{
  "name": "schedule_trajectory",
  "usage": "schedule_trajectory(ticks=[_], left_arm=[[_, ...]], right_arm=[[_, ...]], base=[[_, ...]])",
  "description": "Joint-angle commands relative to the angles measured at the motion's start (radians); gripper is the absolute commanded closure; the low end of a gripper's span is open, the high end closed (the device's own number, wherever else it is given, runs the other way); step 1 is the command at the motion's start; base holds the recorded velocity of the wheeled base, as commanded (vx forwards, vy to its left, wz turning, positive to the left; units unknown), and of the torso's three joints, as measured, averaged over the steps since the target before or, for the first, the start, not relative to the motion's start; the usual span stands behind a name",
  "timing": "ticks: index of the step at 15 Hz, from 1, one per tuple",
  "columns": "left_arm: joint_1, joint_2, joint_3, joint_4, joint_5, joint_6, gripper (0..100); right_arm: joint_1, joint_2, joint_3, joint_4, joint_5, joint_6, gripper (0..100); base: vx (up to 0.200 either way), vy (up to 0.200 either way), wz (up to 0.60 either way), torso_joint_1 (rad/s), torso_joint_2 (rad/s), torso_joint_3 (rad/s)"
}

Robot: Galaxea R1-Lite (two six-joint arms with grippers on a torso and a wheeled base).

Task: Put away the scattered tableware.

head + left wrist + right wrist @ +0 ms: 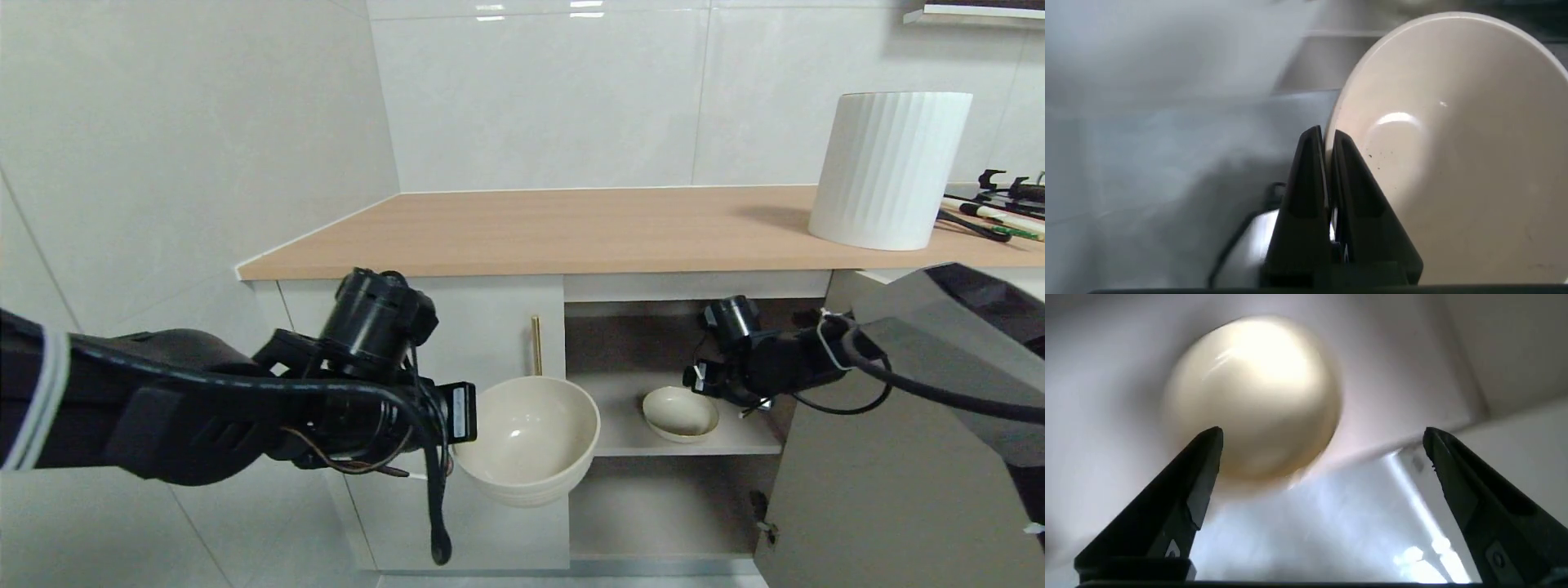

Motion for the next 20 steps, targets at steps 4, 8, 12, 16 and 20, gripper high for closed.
schedule_trajectory(ticks=[4,8,12,16,20], left_arm=[[-0.086,0.136,-0.02,0.003,0.066,0.034,100],[-0.101,0.134,-0.02,0.003,0.067,0.035,100],[-0.118,0.125,-0.017,0.003,0.084,0.034,100],[-0.136,0.11,-0.015,0.003,0.106,0.034,100],[-0.152,0.097,-0.012,0.003,0.107,0.034,100]], right_arm=[[0.226,-0.481,0.241,0.159,0.078,-0.013,0],[0.338,-0.62,0.247,0.366,0.187,-0.033,0],[0.381,-0.569,0.262,0.389,0.193,-0.056,0],[0.402,-0.474,0.256,0.386,0.193,-0.053,0],[0.407,-0.426,0.251,0.38,0.191,-0.052,0]], base=[[0.0,0.0,0.0,0.0,0.0,0.0],[0.0,0.0,0.0,0.0,0.0,0.0],[0.0,0.0,0.0,0.0,0.0,0.0],[0.0,0.0,0.0,0.0,0.0,0.0],[0.0,0.0,0.0,0.0,0.0,0.0]])
